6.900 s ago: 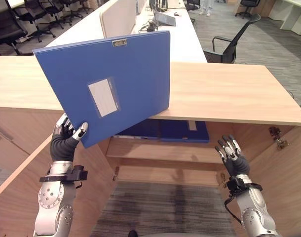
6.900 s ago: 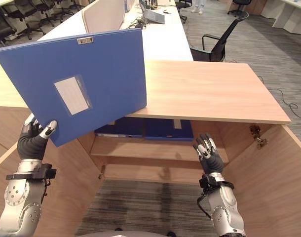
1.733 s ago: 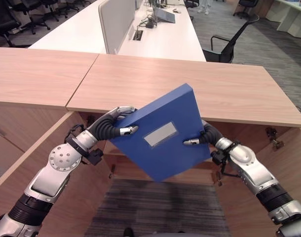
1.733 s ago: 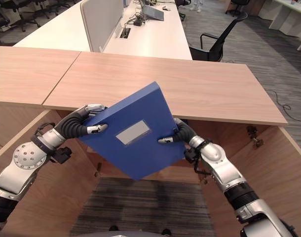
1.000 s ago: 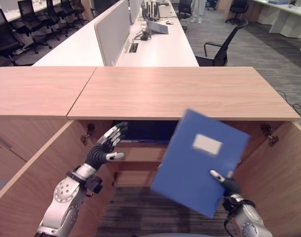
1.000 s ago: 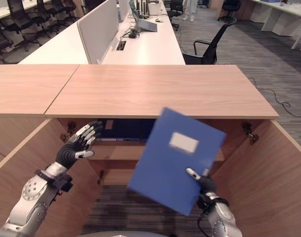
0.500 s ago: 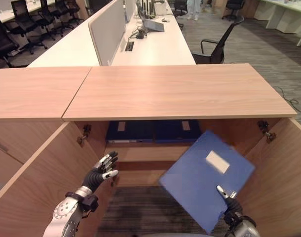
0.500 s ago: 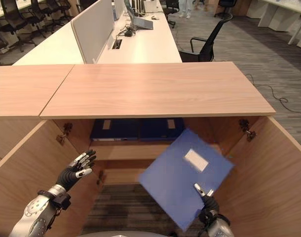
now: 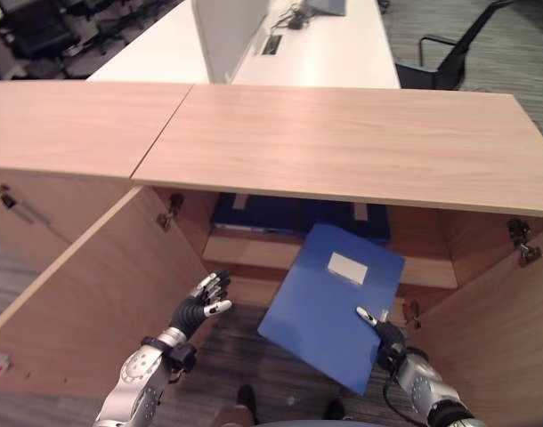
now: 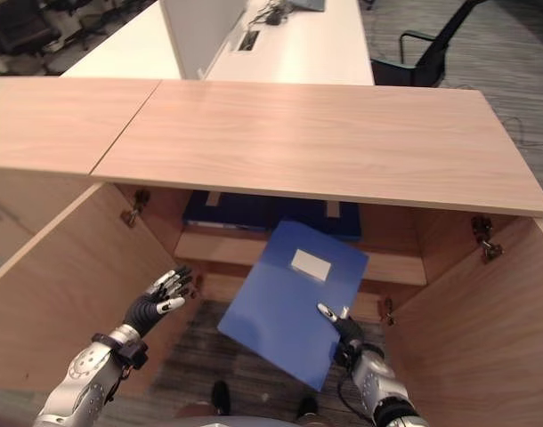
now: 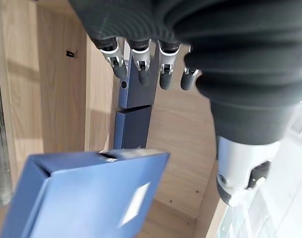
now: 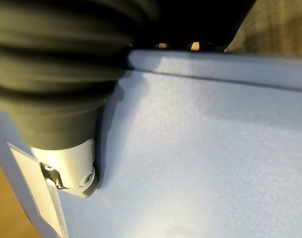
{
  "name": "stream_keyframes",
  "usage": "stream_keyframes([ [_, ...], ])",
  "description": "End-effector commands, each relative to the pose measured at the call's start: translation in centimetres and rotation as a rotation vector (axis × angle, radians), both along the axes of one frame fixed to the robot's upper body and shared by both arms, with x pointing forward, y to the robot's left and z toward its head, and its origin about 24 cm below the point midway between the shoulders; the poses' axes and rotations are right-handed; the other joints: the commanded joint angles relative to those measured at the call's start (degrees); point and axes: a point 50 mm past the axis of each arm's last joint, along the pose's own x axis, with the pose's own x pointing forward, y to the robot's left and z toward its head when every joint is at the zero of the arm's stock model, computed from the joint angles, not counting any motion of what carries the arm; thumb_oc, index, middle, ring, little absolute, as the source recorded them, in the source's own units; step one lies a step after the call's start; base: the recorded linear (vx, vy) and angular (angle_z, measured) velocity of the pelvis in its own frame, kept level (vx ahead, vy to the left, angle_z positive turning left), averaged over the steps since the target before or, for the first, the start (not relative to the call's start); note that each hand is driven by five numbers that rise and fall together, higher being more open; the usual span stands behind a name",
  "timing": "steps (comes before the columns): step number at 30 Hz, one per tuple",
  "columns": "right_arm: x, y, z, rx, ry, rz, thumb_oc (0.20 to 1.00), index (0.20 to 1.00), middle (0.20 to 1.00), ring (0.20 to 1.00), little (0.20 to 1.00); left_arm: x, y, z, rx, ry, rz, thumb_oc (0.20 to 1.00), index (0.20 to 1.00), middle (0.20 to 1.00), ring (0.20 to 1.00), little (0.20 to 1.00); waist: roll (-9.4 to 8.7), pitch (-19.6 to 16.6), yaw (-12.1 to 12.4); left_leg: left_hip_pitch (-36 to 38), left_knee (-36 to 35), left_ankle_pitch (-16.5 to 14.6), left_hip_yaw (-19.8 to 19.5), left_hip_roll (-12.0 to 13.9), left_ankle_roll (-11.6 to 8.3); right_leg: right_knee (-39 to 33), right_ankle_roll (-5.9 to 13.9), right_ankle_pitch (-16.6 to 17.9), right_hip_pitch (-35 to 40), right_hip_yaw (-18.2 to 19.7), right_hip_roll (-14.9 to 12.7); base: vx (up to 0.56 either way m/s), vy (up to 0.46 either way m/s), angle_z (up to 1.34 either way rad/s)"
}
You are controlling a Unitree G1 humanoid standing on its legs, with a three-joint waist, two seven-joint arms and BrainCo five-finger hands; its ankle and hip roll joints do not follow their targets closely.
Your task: Put the empty folder in the office cabinet
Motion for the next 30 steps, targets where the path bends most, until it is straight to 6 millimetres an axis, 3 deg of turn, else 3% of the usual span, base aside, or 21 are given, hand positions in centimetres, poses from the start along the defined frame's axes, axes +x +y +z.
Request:
stream_keyframes([
  [1, 3.6, 0.5, 3.9, 0.035, -0.230, 0.011, 0.200, 0.200, 0.200, 0.200, 0.200, 0.8, 0.9, 1.7, 0.040, -0.102, 0.028, 1.000, 1.000, 1.000, 1.000, 1.000, -1.99, -1.6, -0.3, 0.0, 2.6, -10.1, 1.6, 2.6, -0.13, 0.4, 1.75, -5.4, -1.0, 0.4, 0.2, 0.05, 0.021, 0.24],
  [5, 4.8, 0.1, 6.1, 0.030, -0.335, -0.007, 0.200, 0.200, 0.200, 0.200, 0.200, 0.5, 1.3, 1.6, 0.058, -0.101, 0.055, 1.000, 1.000, 1.000, 1.000, 1.000, -1.76, -1.4, 0.7, -4.6, -3.3, -3.9, 0.2, 2.2, -0.77, 1.0, 1.61, -6.4, -1.1, 0.1, 0.3, 0.08, 0.048, 0.23],
  [8, 5.2, -0.2, 7.1, 0.026, -0.378, -0.021, 0.200, 0.200, 0.200, 0.200, 0.200, 0.1, 1.7, 1.7, 0.063, -0.100, 0.067, 1.000, 1.000, 1.000, 1.000, 1.000, -1.13, -1.2, 1.3, -5.9, -6.1, -1.6, 0.5, 2.7, -1.22, 1.9, 1.54, -7.6, -0.7, 0.4, 0.4, 0.13, 0.086, 0.03],
  [10, 5.2, -0.1, 7.3, 0.037, -0.394, -0.027, 0.200, 0.200, 0.200, 0.200, 0.200, -0.4, 1.9, 1.6, 0.065, -0.090, 0.074, 1.000, 1.000, 1.000, 1.000, 1.000, -0.33, -2.1, 1.5, -3.4, -9.6, -1.6, 1.2, 2.8, -0.81, 1.7, 1.85, -7.9, 0.5, 0.8, 0.7, 0.23, 0.160, -0.01],
  [14, 5.2, -0.4, 7.8, 0.034, -0.420, -0.044, 0.200, 0.200, 0.200, 0.200, 0.200, -0.9, 2.3, 1.8, 0.071, -0.094, 0.084, 1.000, 1.000, 1.000, 1.000, 1.000, -0.03, -2.0, 2.2, -4.0, -7.9, -1.8, -0.3, 1.5, 0.21, 1.4, 1.93, -7.2, 0.6, 1.5, 0.0, 0.09, 0.127, -0.12],
  [24, 6.8, -0.4, 10.5, 0.062, -0.543, -0.122, 0.200, 0.200, 0.200, 0.200, 0.200, 0.2, 3.0, 5.0, 0.116, -0.221, 0.051, 1.000, 1.000, 1.000, 1.000, 1.000, -1.53, -0.4, 3.0, -9.3, -2.7, -8.6, 0.8, -4.3, 4.74, 6.4, 5.47, -7.9, -5.2, 4.6, -5.6, 0.11, 0.194, -0.19],
  [27, 7.6, 0.0, 12.0, 0.084, -0.608, -0.139, 0.200, 0.200, 0.200, 0.200, 0.200, 0.4, 3.1, 5.7, 0.088, -0.251, 0.069, 1.000, 1.000, 1.000, 1.000, 1.000, -1.14, 1.1, 3.9, -9.5, -2.3, -10.7, 3.5, -4.6, 6.66, 16.5, 7.19, -7.5, -11.7, 1.8, -9.4, 0.00, 0.214, -0.36],
  [30, 8.5, 0.6, 13.7, 0.124, -0.677, -0.155, 0.200, 0.200, 0.200, 0.200, 0.200, 0.1, 3.3, 6.3, 0.099, -0.261, 0.055, 1.000, 1.000, 1.000, 1.000, 1.000, -0.33, 3.6, 5.1, -9.1, -2.2, -11.7, 7.3, -3.7, 7.45, 25.0, 7.68, -3.8, -16.2, -8.6, -15.5, -0.05, 0.174, -0.74],
])
